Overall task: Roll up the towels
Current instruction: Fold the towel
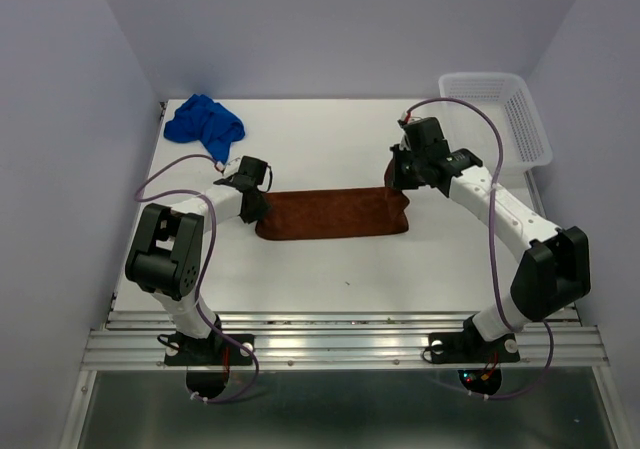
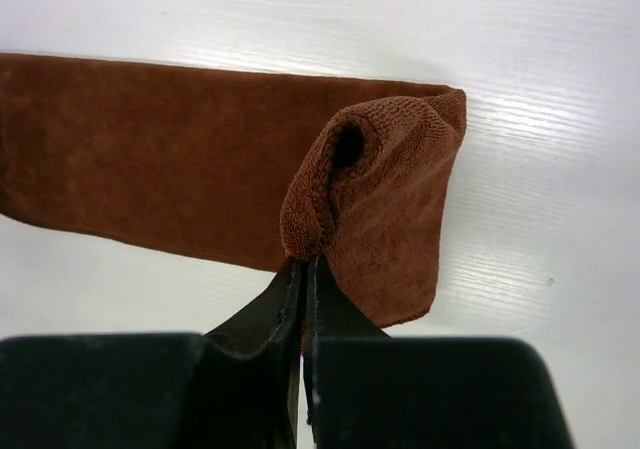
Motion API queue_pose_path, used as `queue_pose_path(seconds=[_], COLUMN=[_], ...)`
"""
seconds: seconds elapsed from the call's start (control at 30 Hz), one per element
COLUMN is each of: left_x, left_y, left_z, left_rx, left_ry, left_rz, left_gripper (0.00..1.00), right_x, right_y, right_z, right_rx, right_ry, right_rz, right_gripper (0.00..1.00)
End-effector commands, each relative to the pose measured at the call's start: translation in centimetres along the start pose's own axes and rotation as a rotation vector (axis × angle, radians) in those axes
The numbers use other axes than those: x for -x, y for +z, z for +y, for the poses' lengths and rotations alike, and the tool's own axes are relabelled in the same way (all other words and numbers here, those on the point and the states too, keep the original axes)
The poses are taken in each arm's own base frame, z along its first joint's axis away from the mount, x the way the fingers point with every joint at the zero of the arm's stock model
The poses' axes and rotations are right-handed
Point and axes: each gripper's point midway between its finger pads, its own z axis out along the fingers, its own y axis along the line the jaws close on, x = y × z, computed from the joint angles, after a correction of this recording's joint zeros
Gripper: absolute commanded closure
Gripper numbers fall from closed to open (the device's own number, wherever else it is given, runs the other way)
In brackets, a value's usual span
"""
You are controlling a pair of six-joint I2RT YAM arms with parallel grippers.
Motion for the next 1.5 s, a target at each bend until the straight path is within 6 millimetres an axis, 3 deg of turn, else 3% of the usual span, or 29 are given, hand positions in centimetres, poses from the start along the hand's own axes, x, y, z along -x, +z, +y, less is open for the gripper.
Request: queue_pose_path(seconds=[0.0, 0.23, 0.77, 1.03, 1.3, 1.47], left_x=[-1.8, -1.0, -1.4, -1.6, -1.8, -1.7], left_y=[-0.6, -1.2, -0.8, -0.7, -0.8, -0.9], left_z=[3.8, 4.5, 4.1, 3.7, 3.6, 3.6], left_rx=[0.153, 0.196, 0.171, 0.141, 0.128, 0.125], left_ry=[0.045, 0.036, 0.045, 0.045, 0.044, 0.043], left_rz=[0.058, 0.022, 0.037, 0.043, 0.044, 0.041], left_gripper=[0.78, 0.78, 0.80, 0.80, 0.80, 0.80], right_x=[3.2, 4.1, 4.4, 4.4, 3.0, 2.5], right_y=[-0.7, -1.0, -2.3, -1.6, -0.4, 0.1], right_z=[3.6, 6.9, 15.7, 19.0, 22.6, 23.8], right_rx=[0.123, 0.243, 0.494, 0.554, 0.607, 0.625], right_ry=[0.033, 0.053, 0.052, 0.064, 0.040, 0.037], right_rz=[-0.093, -0.120, -0.103, -0.098, -0.055, -0.038], right_gripper=[0.99, 0.99, 0.99, 0.99, 0.99, 0.99])
